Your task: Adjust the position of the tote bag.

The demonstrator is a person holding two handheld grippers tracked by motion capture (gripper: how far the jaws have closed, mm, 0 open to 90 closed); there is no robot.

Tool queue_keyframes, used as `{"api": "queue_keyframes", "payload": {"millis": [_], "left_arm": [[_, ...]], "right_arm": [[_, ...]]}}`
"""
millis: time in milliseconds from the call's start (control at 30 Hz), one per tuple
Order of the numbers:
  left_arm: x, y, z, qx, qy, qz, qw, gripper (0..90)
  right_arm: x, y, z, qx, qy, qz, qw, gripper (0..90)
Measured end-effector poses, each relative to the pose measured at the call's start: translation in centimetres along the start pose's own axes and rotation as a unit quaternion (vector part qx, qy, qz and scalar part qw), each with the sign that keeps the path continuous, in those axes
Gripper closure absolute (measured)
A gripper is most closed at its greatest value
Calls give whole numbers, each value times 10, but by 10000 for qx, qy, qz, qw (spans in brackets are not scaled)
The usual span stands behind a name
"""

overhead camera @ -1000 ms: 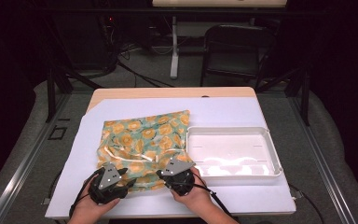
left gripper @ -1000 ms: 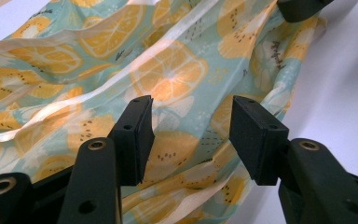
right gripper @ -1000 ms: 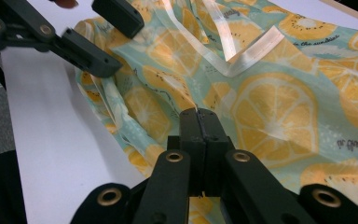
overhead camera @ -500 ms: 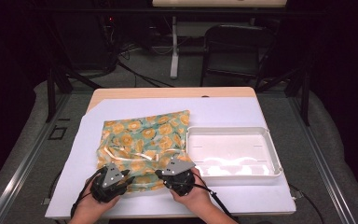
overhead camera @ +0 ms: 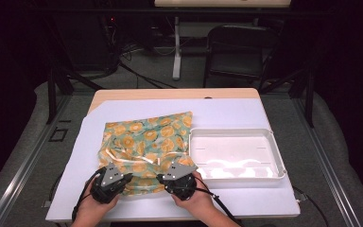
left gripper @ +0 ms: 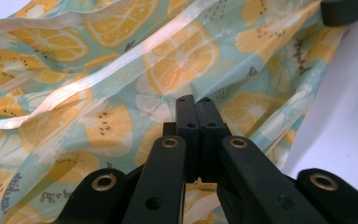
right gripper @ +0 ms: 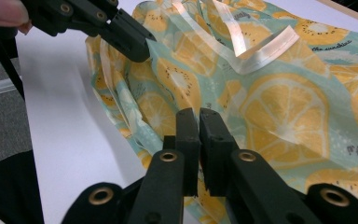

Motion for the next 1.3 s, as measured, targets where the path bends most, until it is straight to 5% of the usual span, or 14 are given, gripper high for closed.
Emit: {"api": "queue_keyframes", "payload": {"millis": [267, 467, 767, 1300], "left_arm": [[3, 11, -15, 421, -233, 70, 9988, 900], [5, 20, -29, 527, -368, -1, 9979, 900], [7, 33, -56, 744, -680, -21, 9949, 900], [-7, 49, -95, 1001, -820, -26, 9916, 900]], "right_arm": [[9, 0, -1, -23, -191, 67, 9998, 711], [19, -3, -3, -38, -429, 108, 9990, 618], [29, -4, -8, -100, -796, 221, 9965, 564], [36, -8, -10, -192, -932, 269, 9951, 553]]}}
Point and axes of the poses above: each handheld gripper's, and its own axes: x roughly backward along the jaws, z roughly out of its underside, y roughly to its left, the point moved 5 cm from there along -x, roughly forward along the jaws, and after that the axes turned 13 degrees about -z, right-handed, at the moved point
